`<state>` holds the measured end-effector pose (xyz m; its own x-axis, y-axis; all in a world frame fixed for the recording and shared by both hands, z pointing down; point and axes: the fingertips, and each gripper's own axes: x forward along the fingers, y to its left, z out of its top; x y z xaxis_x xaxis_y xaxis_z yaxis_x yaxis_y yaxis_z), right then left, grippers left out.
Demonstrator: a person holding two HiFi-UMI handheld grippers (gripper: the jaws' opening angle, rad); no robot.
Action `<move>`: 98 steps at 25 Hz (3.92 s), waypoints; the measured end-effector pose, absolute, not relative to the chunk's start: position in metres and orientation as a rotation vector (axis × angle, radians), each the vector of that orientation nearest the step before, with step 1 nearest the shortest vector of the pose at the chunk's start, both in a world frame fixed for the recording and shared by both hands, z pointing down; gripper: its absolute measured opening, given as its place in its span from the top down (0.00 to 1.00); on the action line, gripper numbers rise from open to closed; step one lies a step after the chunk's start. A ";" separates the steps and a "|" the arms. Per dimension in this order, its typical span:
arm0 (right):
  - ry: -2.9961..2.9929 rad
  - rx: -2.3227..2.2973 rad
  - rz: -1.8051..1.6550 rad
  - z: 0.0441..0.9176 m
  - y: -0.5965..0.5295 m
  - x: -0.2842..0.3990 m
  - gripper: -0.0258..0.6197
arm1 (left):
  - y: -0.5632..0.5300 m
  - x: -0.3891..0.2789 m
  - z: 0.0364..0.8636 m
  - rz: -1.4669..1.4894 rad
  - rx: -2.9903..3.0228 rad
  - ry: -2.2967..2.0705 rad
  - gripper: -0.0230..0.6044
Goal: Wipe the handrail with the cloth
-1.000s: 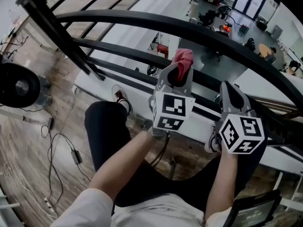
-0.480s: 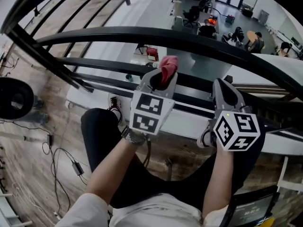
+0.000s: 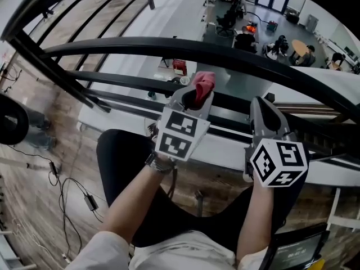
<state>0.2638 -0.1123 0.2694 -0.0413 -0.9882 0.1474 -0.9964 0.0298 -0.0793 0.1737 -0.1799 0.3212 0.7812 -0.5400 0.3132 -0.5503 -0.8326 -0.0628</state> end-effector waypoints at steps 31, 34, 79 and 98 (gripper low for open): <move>-2.153 2.142 0.267 0.276 -0.080 0.343 0.96 | -0.148 0.232 0.318 0.613 2.847 -0.694 0.86; -2.153 2.128 0.277 0.279 -0.077 0.352 0.96 | -0.145 0.236 0.318 0.604 2.845 -0.722 0.86; -2.060 2.164 0.292 0.298 -0.029 0.414 0.96 | -0.052 0.376 0.331 0.834 3.038 -0.370 0.86; -2.159 2.027 0.284 0.303 -0.061 0.353 0.96 | -0.155 0.213 0.326 0.592 2.869 -0.831 0.86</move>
<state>0.3534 -0.0607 0.3028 -0.0642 -0.9662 0.2497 -0.9979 0.0601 -0.0243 0.2127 -0.1546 0.3263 0.7758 -0.4946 0.3918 -0.5319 -0.8467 -0.0154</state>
